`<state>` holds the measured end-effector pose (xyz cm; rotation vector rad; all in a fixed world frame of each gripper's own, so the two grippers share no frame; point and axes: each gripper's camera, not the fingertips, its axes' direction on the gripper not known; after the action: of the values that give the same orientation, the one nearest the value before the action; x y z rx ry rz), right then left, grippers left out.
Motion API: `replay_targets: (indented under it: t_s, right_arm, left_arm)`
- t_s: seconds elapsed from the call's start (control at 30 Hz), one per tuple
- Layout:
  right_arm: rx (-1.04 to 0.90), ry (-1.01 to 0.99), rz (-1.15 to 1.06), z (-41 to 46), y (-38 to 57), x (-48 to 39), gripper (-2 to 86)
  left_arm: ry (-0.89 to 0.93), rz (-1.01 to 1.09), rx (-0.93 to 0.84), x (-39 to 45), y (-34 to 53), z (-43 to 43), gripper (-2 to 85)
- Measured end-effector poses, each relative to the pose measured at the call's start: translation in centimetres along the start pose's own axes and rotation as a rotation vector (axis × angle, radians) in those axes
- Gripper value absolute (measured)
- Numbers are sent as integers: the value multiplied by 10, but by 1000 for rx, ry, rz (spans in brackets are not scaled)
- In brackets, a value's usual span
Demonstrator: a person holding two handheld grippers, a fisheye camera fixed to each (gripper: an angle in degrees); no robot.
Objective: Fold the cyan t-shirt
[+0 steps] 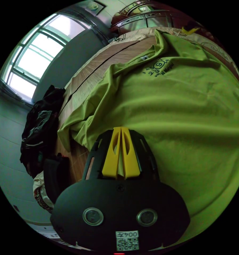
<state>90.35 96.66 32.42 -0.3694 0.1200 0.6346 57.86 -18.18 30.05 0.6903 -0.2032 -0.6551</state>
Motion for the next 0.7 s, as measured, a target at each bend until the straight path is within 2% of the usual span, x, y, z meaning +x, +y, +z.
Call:
replay_targets:
  t_s: [0.1,0.2,0.27,0.33,0.47,0.53,0.6,0.67,0.7]
  right_arm:
    - [8,64,-84,-2,-35,-12,113]
    - [-96,102,-124,15,-71,-14,109]
    - [-193,106,-138,32,-87,-14,84]
    - [-286,209,-198,53,-99,-18,19]
    - [-258,465,-109,66,-115,-4,-2]
    - [-157,548,15,55,-116,9,-6]
    - [-50,540,60,37,-107,10,-7]
    - [22,421,70,19,-88,6,-7]
    - [35,258,56,12,-71,1,-8]
  left_arm:
    - [3,-4,3,3,-3,5,1]
    - [14,-12,9,4,-7,12,1]
    - [13,-13,11,5,-9,15,1]
    - [7,-12,12,7,-12,18,1]
    - [11,-15,13,7,-20,27,1]
    - [16,-17,13,5,-23,31,2]
    - [16,-18,14,4,-28,36,2]
    - [12,-16,13,4,-33,40,4]
    - [15,-17,13,3,-34,41,4]
